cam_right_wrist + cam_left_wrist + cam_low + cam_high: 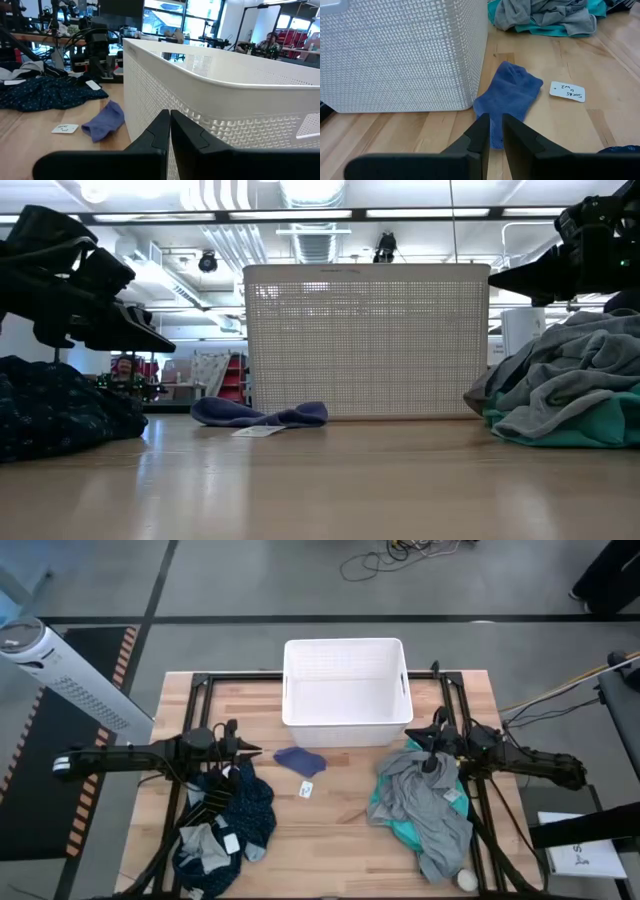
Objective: Sort clothes
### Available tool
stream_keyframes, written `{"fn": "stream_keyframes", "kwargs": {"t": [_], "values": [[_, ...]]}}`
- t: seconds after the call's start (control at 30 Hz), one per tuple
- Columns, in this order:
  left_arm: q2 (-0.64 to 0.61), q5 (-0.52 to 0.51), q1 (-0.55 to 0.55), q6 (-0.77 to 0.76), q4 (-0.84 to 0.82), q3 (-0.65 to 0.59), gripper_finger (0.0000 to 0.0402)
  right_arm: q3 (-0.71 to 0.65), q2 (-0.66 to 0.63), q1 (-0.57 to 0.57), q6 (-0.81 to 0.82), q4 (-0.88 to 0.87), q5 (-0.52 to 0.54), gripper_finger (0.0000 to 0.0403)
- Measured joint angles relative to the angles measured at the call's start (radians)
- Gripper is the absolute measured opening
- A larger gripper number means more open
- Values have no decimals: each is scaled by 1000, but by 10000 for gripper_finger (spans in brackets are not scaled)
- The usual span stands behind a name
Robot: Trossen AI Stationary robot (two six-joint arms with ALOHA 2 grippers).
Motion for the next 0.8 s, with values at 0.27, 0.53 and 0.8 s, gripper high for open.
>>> {"fn": "stream_keyframes", "kwargs": {"t": [0.27,0.53,0.8], "values": [[0,0,0,0,0,0,38,0,0,0,1,0,0,0],[0,0,0,0,0,0,38,0,0,0,11,13,-7,0],[0,0,0,0,0,0,38,0,0,0,108,265,-76,0]]}}
